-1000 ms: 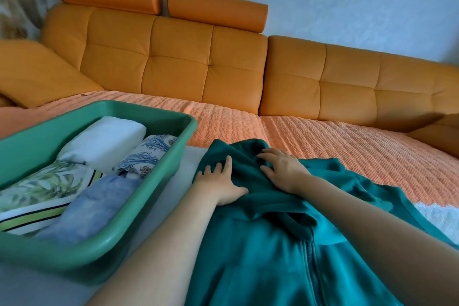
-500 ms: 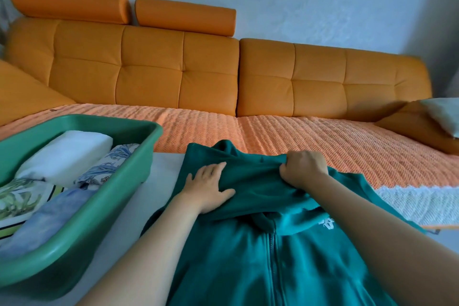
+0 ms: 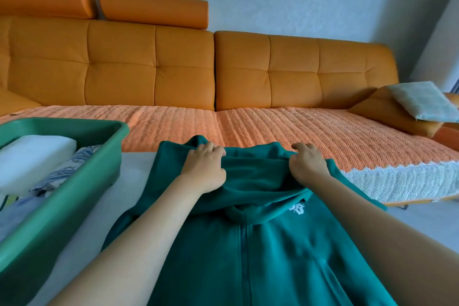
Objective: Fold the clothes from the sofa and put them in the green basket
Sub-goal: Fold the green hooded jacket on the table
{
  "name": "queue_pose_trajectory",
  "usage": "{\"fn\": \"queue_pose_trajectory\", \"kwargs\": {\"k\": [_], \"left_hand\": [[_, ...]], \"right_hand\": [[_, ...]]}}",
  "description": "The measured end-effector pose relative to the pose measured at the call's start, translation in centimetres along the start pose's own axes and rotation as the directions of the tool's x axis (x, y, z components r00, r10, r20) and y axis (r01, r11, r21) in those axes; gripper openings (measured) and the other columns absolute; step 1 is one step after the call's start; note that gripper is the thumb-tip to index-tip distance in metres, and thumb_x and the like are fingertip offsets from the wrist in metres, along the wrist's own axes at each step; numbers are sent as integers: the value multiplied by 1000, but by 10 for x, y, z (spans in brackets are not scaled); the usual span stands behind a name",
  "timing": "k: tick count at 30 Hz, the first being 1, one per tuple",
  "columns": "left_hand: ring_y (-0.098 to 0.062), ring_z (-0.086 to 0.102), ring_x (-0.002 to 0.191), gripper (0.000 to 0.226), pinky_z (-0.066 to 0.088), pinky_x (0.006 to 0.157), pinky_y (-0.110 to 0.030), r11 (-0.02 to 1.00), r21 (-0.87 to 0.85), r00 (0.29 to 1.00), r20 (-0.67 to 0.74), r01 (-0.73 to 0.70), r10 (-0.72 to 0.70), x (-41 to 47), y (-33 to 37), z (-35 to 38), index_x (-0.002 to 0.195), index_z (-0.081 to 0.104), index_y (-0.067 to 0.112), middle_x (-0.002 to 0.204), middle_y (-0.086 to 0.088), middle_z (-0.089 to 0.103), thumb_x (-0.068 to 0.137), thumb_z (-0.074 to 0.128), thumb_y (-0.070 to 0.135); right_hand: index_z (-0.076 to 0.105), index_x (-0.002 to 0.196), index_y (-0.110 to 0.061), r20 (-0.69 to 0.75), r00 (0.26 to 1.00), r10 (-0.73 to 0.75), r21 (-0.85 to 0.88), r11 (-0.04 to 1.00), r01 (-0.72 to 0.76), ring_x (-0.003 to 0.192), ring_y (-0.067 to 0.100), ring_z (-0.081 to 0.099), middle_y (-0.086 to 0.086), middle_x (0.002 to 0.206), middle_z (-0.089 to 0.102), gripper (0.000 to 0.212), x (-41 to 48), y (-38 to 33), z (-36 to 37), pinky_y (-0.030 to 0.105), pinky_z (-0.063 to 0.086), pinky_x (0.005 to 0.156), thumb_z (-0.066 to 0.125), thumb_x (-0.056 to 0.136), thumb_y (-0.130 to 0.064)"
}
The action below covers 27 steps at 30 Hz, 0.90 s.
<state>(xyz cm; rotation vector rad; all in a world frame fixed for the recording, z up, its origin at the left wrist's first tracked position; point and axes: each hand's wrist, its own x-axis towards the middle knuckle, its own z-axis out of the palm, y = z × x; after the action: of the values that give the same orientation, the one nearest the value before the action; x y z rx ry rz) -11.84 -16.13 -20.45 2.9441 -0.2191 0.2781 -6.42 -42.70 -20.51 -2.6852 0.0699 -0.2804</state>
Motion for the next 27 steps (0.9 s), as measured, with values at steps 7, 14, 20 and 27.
{"fn": "queue_pose_trajectory", "kwargs": {"k": [7, 14, 20, 27], "left_hand": [[-17, 42, 124, 66, 38, 108, -38, 974, -117, 924, 314, -192, 220, -15, 56, 6, 137, 45, 44, 135, 10, 42, 77, 60, 68], [-16, 35, 143, 58, 31, 115, -32, 969, -85, 924, 290, -233, 248, -24, 63, 0, 147, 37, 53, 160, 17, 26, 95, 38, 26], [2, 3, 150, 60, 12, 121, -30, 946, -185, 885, 344, -265, 315, -32, 68, -2, 142, 39, 60, 162, 28, 12, 96, 34, 21], [-7, 20, 147, 43, 18, 118, -34, 964, -229, 954, 234, -134, 188, -35, 103, 11, 100, 76, 36, 158, 15, 35, 98, 37, 54]], "right_hand": [[58, 110, -15, 221, 959, 175, -320, 942, -98, 110, 31, 56, 8, 115, 62, 34, -18, 25, -14, 36, 44, 80, 44, 87, -36], [58, 80, -11, 324, 897, 301, 201, 904, -376, 61, 17, 55, 2, 70, 61, 34, -19, 40, -27, 29, 43, 55, 73, 72, -40], [54, 113, -29, -71, 947, 314, 290, 915, -282, 84, 19, 60, -8, 86, 60, 34, -39, 57, -38, 39, 48, 85, 57, 81, -39], [44, 140, -25, 96, 995, -21, -381, 923, 56, 135, 32, 30, 11, 145, 37, 61, -69, 70, -44, 49, 25, 112, 51, 82, -41]]}}
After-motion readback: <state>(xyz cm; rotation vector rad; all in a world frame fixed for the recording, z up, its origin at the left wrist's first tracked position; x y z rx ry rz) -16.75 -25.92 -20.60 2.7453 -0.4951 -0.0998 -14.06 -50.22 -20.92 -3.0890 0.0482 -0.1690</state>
